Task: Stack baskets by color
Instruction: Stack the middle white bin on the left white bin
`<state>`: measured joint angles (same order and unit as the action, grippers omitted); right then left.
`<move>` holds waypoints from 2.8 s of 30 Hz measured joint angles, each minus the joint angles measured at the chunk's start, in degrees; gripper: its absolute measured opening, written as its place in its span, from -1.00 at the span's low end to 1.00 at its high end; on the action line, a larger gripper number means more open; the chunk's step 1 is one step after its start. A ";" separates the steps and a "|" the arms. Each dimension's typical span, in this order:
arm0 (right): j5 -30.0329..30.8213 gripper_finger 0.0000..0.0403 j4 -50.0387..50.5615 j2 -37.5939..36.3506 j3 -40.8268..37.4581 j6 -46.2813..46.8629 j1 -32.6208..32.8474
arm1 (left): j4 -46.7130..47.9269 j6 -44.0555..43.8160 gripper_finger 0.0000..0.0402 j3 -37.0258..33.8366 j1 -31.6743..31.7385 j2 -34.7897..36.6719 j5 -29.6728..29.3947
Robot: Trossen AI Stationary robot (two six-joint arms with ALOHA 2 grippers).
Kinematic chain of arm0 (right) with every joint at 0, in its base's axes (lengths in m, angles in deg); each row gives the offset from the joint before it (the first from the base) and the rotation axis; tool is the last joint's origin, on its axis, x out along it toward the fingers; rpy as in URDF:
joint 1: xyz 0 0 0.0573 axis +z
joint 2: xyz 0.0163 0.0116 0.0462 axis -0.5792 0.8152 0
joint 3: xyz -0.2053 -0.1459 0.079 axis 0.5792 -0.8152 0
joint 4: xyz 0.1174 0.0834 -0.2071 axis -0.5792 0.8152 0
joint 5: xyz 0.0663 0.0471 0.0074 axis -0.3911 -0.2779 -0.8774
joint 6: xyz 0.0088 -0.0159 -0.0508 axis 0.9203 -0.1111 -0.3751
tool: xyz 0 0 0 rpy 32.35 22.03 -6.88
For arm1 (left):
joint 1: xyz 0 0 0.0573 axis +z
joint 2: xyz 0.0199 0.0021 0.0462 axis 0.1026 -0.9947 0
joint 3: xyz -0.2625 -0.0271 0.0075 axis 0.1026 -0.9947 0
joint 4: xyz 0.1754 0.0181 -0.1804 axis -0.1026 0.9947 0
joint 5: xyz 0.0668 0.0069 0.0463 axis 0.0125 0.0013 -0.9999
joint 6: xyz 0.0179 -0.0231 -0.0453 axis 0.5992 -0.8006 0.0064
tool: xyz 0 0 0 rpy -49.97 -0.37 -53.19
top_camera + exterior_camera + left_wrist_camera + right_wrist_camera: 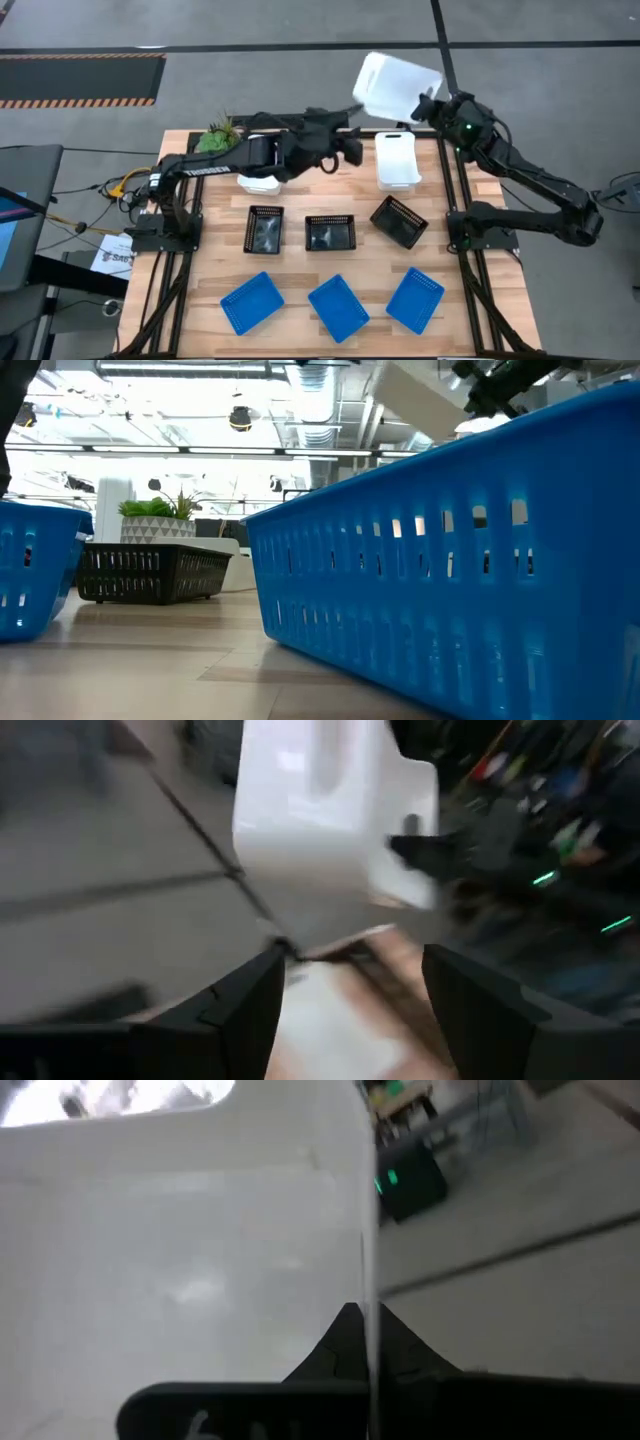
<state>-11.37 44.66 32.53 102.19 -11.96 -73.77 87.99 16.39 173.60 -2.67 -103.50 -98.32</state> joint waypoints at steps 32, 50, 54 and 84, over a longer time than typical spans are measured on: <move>10.71 -1.00 -32.44 11.66 -0.07 -21.44 13.09 | -16.99 -8.02 0.07 0.00 5.95 -5.68 -1.47; 8.49 -0.71 -28.97 10.88 -0.09 -28.18 14.30 | -15.87 0.68 -0.99 0.02 8.18 -5.08 -1.70; 3.98 -0.41 -24.09 8.78 -0.11 -30.45 14.40 | -15.79 4.35 -1.00 0.02 8.69 -3.99 -1.40; -9.35 0.31 27.95 -0.62 -0.09 -18.05 23.44 | 43.76 -3.63 -1.00 0.02 19.58 10.97 24.14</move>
<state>-20.72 72.61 31.91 102.10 -30.02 -50.33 131.75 12.76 173.62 16.91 -92.52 -74.18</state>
